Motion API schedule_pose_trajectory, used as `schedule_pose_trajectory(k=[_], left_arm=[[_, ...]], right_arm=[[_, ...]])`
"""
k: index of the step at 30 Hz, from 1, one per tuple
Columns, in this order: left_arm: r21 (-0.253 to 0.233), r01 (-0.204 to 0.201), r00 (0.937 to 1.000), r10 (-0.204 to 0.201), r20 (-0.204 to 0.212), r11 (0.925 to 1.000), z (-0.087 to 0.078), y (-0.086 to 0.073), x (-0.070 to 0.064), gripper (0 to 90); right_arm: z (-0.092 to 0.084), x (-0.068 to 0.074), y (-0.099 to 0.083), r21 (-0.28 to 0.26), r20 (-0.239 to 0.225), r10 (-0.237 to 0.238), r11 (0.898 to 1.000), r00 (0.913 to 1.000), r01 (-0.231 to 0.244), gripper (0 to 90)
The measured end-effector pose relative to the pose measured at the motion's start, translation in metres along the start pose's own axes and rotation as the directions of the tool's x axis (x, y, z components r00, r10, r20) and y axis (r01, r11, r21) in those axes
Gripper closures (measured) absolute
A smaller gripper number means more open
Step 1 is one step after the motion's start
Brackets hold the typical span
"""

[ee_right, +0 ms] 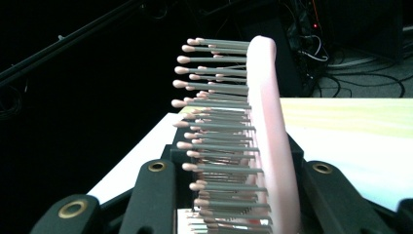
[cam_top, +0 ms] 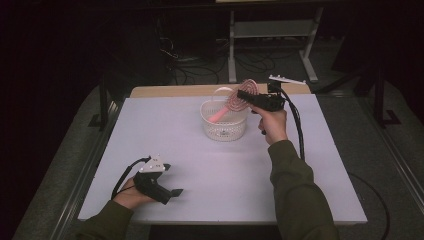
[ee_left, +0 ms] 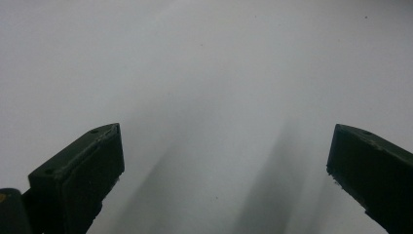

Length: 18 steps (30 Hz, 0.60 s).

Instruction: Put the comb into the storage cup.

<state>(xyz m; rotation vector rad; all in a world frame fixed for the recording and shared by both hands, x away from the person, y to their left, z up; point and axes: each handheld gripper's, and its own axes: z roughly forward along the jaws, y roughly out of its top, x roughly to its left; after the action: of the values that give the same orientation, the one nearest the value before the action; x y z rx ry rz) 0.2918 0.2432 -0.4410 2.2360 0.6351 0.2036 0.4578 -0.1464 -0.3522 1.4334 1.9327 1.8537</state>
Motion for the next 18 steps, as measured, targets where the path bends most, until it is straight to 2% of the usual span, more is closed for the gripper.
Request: schedule_pose_trajectory(k=[18], left_arm=[[-0.001,0.002,1.0,-0.002,0.003,1.0,0.0,0.0,0.0,0.1]], right_arm=[[0.014,-0.002,-0.012,0.026,0.011,0.012,1.0,0.9999,-0.013,62.6]])
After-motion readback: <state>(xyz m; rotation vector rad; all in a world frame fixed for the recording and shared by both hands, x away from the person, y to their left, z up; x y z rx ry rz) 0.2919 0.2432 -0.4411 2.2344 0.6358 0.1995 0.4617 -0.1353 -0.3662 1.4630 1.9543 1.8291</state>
